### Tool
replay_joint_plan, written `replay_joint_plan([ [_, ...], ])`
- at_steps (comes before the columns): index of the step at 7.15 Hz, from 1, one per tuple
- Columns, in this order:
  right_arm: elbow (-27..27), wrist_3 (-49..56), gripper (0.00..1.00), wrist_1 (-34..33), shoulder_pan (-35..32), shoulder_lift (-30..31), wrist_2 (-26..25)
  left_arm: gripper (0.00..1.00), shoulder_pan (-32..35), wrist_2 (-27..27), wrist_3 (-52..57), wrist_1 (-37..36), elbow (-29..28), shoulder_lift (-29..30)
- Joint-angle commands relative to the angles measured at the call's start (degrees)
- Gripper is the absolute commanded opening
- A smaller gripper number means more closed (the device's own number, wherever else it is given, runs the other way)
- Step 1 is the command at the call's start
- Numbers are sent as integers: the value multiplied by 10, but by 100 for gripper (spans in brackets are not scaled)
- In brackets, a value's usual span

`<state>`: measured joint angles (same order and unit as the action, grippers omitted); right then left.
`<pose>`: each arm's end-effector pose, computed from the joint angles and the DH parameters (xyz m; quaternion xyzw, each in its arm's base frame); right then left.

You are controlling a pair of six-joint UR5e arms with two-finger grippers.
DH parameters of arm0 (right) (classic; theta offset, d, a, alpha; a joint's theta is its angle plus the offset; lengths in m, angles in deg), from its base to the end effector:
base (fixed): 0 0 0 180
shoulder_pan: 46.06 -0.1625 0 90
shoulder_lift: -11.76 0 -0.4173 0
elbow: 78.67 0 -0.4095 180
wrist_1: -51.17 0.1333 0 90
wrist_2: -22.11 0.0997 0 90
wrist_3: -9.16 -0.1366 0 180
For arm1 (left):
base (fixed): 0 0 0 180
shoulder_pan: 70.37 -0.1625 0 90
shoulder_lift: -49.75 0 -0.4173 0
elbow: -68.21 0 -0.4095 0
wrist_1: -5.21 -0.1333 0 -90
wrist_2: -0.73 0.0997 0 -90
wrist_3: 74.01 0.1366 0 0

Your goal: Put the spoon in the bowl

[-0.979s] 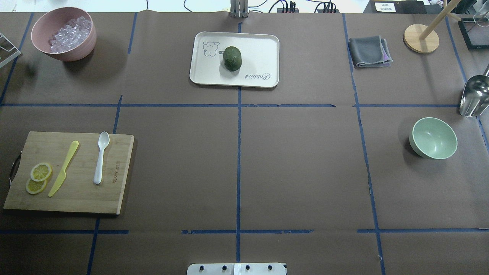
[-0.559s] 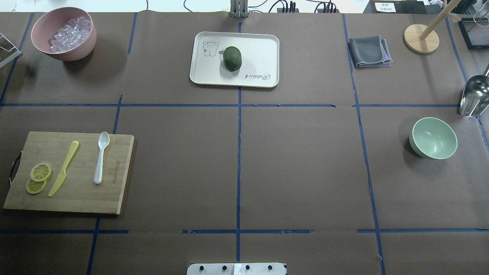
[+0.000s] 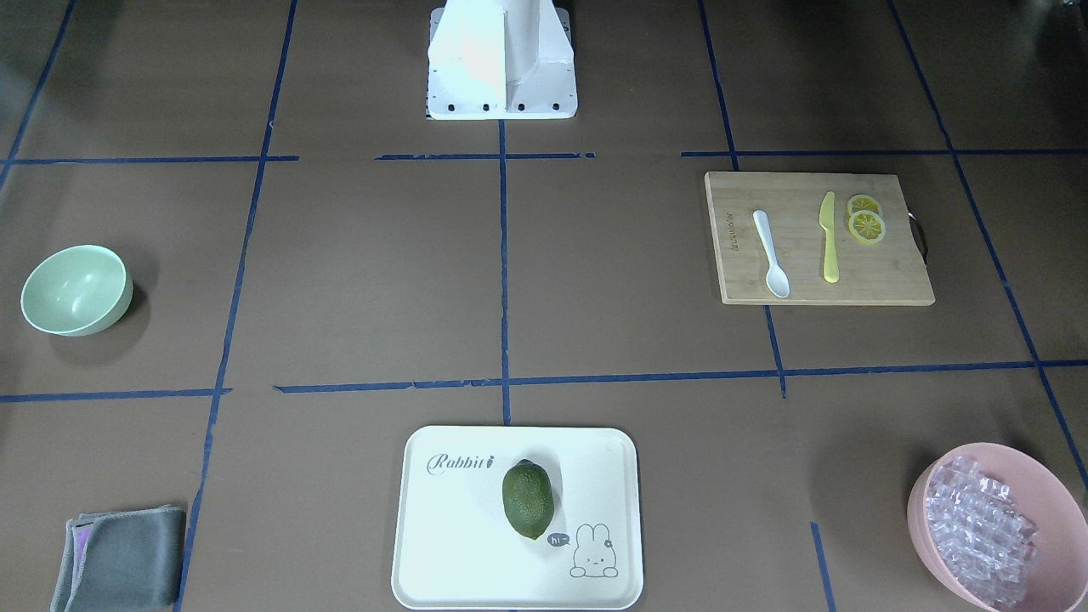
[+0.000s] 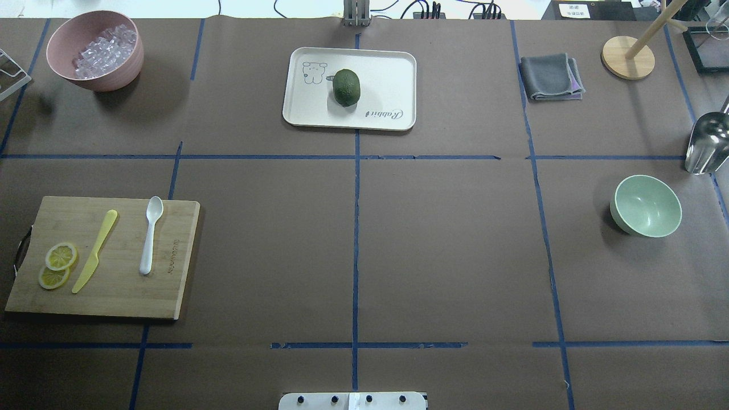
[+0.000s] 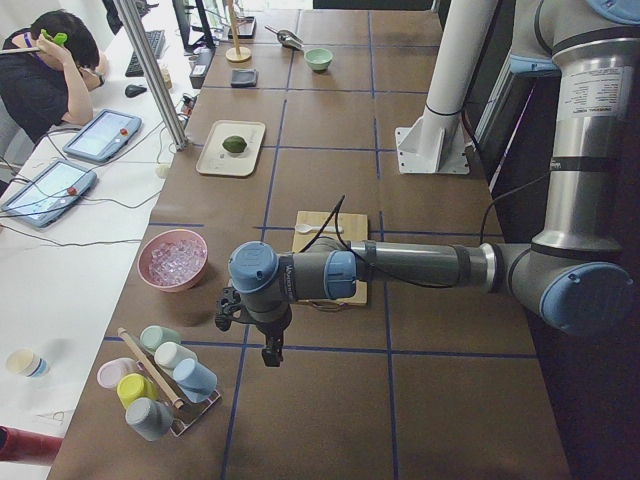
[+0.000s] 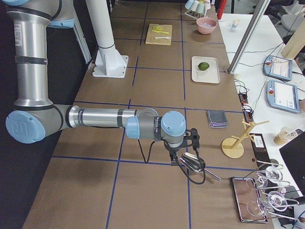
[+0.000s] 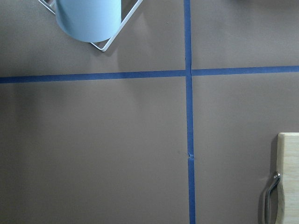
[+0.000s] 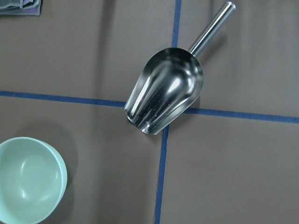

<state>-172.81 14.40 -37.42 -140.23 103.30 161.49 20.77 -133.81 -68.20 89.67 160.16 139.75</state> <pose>0.0662 -0.5001 0.6428 0.0659 -0.4134 -0.0231 0.9078 -0.0475 -0.5018 0.6693 -0.0060 0.3798 0.0258 0.9247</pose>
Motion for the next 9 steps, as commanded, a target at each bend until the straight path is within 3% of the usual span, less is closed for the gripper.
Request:
replay_joint_plan([
  [1, 11, -11, 100, 4, 3, 4, 1, 100, 0, 1, 2, 0, 5, 0],
  [2, 12, -71, 100, 23, 14, 4, 4, 100, 0, 1, 0, 14, 4, -1],
  [5, 13, -382, 100, 268, 127, 32, 0, 100, 0, 1, 0, 18, 1, -1],
  [6, 14, -433, 100, 324, 157, 49, -3, 100, 0, 1, 0, 18, 0, -1],
  [9, 16, -456, 100, 345, 235, 57, -58, 100, 0, 0, 0, 18, 0, -1],
])
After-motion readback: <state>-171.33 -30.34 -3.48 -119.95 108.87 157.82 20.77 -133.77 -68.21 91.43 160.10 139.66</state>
